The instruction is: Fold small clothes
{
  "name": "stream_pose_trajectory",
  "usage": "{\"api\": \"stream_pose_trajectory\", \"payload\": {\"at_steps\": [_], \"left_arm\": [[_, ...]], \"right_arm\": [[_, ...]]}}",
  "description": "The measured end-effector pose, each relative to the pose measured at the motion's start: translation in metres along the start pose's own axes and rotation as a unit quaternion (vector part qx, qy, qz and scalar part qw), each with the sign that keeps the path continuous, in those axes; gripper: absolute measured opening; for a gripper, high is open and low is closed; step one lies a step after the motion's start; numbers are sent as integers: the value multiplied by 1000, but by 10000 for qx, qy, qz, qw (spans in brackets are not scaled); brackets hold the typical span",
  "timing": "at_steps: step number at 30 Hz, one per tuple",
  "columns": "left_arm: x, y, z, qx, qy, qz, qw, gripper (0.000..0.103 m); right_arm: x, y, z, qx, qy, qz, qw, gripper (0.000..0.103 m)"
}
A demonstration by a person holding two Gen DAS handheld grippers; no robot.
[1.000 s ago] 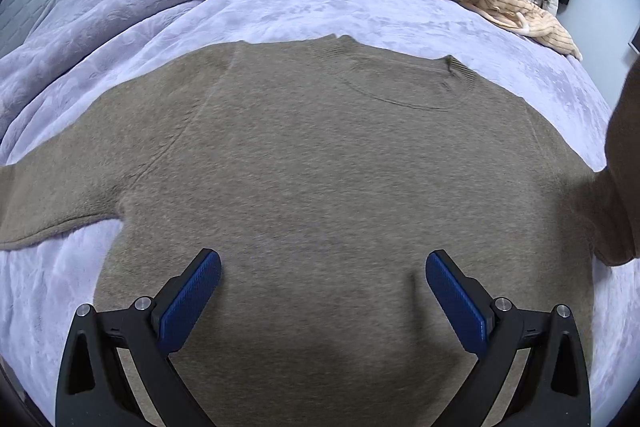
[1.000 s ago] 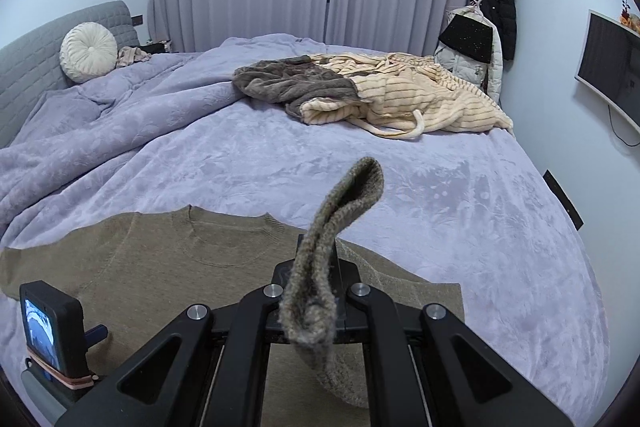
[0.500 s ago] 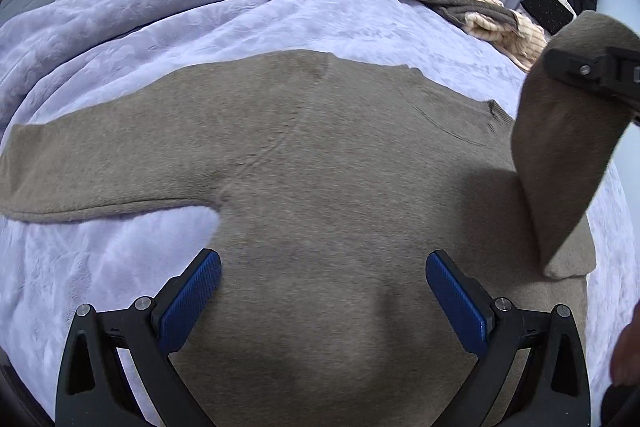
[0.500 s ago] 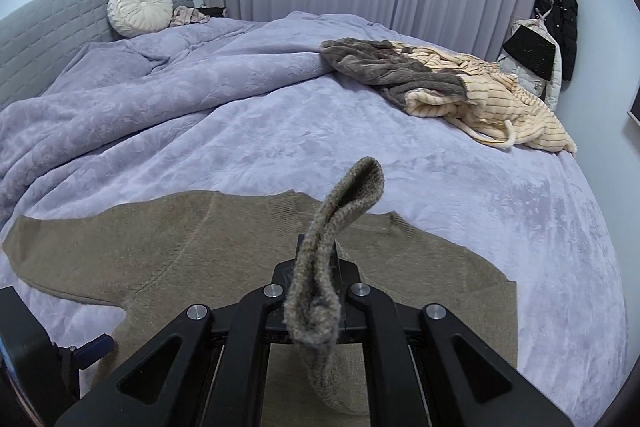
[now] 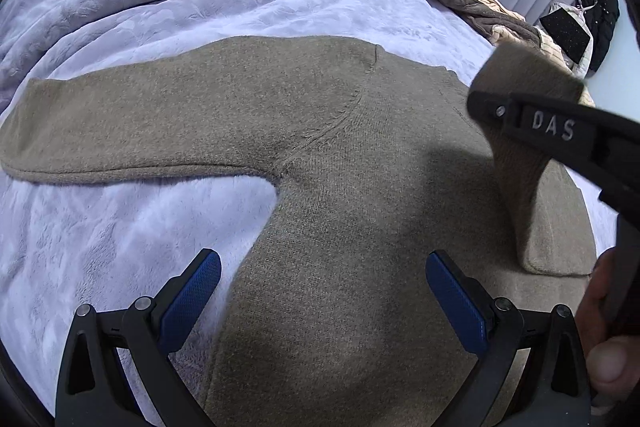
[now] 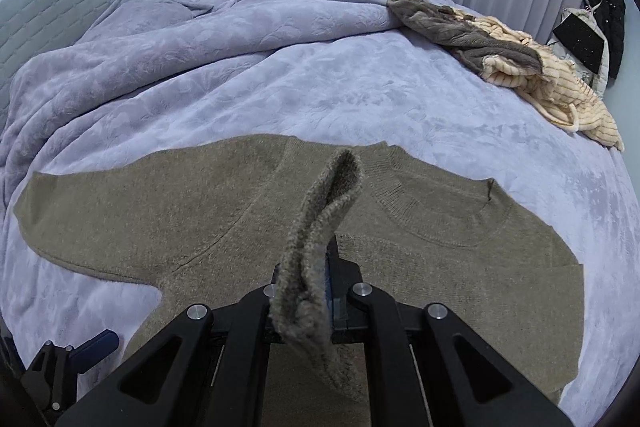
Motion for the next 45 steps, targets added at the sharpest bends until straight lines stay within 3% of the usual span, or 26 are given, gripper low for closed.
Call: {"api": "stream_pose_trajectory", "payload": {"at_steps": [2, 4, 6, 7, 10, 13, 16, 19, 22, 26, 30, 33, 37, 40, 41, 43, 44, 45], "left_arm": [[1, 2, -3, 33, 7, -25, 10000, 103], [4, 6, -6, 84, -3, -28, 10000, 103], [10, 9, -9, 141, -6, 2, 9999, 103], [12, 10, -9, 182, -52, 30, 9998, 103], [20, 11, -7, 168, -90, 96, 9998, 103], [27, 5, 5, -13, -44, 200, 9998, 103], [29, -7, 27, -247, 159, 283, 9992, 103], [20, -23, 56, -570, 258, 297, 9976, 103], [3, -42, 86, -832, 337, 308, 9955, 103], [-34, -56, 107, -1066, 92, 99, 9942, 103], [-61, -48, 84, -1035, -800, -270, 9910, 103], [-55, -41, 55, -694, -592, -313, 9953, 103], [-26, -42, 38, -450, -592, -19, 9972, 103], [-14, -50, 41, -367, -354, 194, 9985, 103], [-11, -53, 46, -395, -325, 254, 9984, 103], [-11, -60, 56, -476, -316, 288, 9980, 103], [-12, -61, 62, -528, -281, 279, 9978, 103], [-14, -61, 70, -580, -231, 267, 9977, 103]], "right_arm": [[-4, 2, -2, -75, -318, -146, 9994, 12], [-3, 2, -8, -25, -617, -213, 9979, 27], [4, 0, -15, 62, -845, -180, 9962, 68], [11, 0, -16, 85, -970, -70, 9952, 72], [31, -2, -12, 91, -1079, 158, 9940, 73], [50, 1, 22, -114, -819, 420, 9957, 73], [51, 9, 80, -345, 145, 508, 9980, 73], [34, 22, 143, -552, 1473, 211, 9873, 73], [21, 39, 194, -1054, 1670, -149, 9802, 73], [2, 54, 216, -1312, 1857, -438, 9728, 73], [-15, 63, 187, -1064, 1817, -522, 9762, 73], [-19, 62, 140, -487, 1865, -345, 9806, 73], [-18, 63, 95, 427, 1988, -48, 9791, 73], [-14, 62, 98, 256, 1503, -132, 9882, 73], [-14, 63, 101, 162, 1094, -296, 9934, 74], [-11, 66, 106, -131, -292, -659, 9973, 73], [-4, 67, 110, -162, -418, -549, 9975, 73], [5, 67, 115, -135, -90, -315, 9994, 73]]}}
Point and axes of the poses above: each gripper's, at about its wrist camera, not at the fingertips, and x roughly against the way its jaws point, z to its right, y to its underside, the point moved 1 cm from there along -x, roughly the way its jaws point, and after that the axes turned 7 degrees about -x, right-handed, at the moved point
